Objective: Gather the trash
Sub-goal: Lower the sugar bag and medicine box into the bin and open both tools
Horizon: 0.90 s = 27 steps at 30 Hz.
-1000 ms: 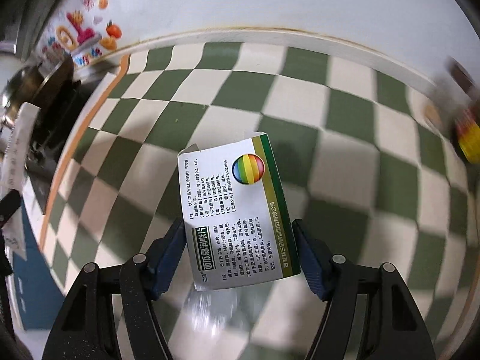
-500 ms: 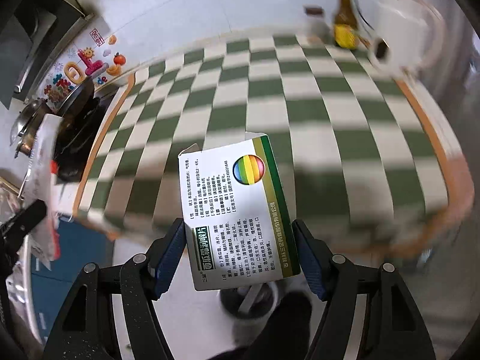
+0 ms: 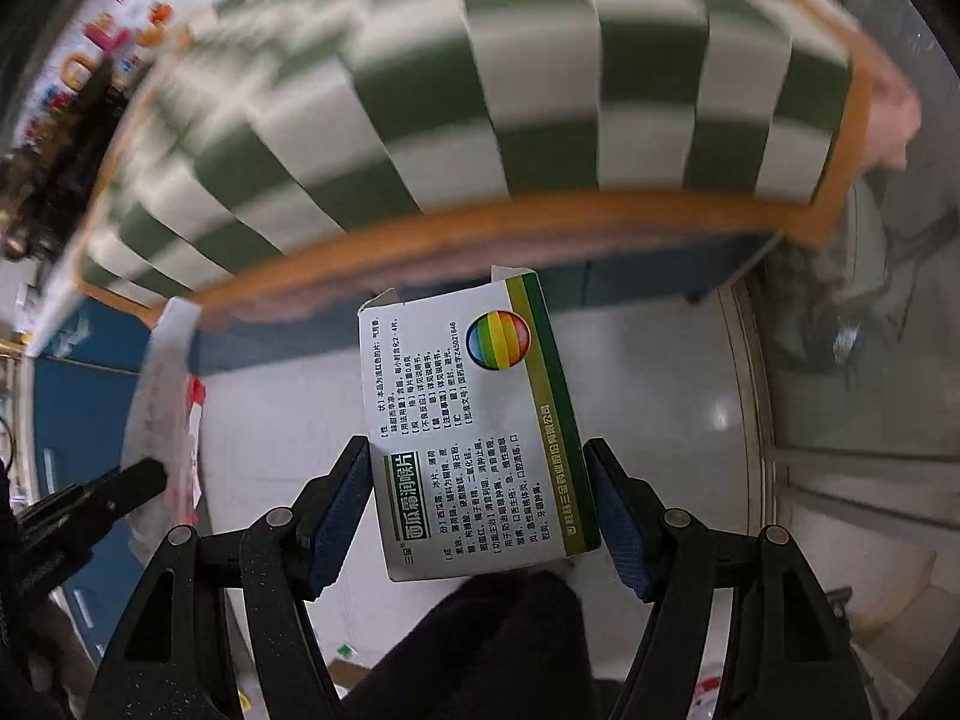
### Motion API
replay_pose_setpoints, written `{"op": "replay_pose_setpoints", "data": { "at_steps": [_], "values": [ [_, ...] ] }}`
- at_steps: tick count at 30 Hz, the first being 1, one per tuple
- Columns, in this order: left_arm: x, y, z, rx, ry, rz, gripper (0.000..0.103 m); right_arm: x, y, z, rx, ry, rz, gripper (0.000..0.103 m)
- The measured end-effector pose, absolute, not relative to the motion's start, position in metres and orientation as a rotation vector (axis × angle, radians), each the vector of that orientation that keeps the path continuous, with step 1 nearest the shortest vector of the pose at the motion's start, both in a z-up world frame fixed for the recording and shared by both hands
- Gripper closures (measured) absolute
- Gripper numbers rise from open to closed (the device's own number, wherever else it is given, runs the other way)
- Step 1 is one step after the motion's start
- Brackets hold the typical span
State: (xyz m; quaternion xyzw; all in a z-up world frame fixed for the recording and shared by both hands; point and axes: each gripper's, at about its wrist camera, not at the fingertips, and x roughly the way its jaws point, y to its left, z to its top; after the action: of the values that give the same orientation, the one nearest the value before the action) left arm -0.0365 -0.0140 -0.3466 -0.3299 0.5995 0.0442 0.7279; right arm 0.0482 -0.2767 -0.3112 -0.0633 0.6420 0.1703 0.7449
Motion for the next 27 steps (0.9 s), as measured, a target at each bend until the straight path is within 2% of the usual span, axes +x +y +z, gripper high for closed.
{"op": "replay_pose_setpoints", "data": {
  "at_steps": [3,8,13,16,18,19,22,24,27],
  "values": [
    [-0.010,-0.013,-0.438,-0.846,1.352,0.075,0.090,0.062,-0.288,-0.379,-0.146,1.453,0.339,0.031],
    [0.024,-0.016,-0.582,-0.896,1.460,0.100,0.089,0.088,-0.307,-0.503,-0.145,1.516,0.288,0.031],
    [0.042,-0.024,-0.687,-0.905,1.577,0.086,0.078,0.102,-0.311,-0.593,-0.152,1.565,0.290,0.031],
    [0.046,-0.025,-0.708,-0.886,1.592,0.101,0.064,0.106,-0.307,-0.633,-0.161,1.594,0.303,0.031],
    [0.038,-0.021,-0.705,-0.886,1.568,0.110,0.024,0.105,-0.300,-0.652,-0.162,1.615,0.326,0.031],
    [0.032,-0.017,-0.700,-0.903,1.538,0.115,0.020,0.104,-0.296,-0.658,-0.155,1.621,0.333,0.031],
    [0.023,-0.007,-0.689,-0.862,1.506,0.168,0.016,0.100,-0.281,-0.673,-0.140,1.644,0.367,0.031],
    [0.011,0.003,-0.680,-0.817,1.486,0.226,0.003,0.098,-0.269,-0.684,-0.115,1.667,0.393,0.031],
    [0.001,0.016,-0.668,-0.721,1.463,0.315,0.002,0.099,-0.250,-0.706,-0.082,1.714,0.437,0.031]
  ]
}}
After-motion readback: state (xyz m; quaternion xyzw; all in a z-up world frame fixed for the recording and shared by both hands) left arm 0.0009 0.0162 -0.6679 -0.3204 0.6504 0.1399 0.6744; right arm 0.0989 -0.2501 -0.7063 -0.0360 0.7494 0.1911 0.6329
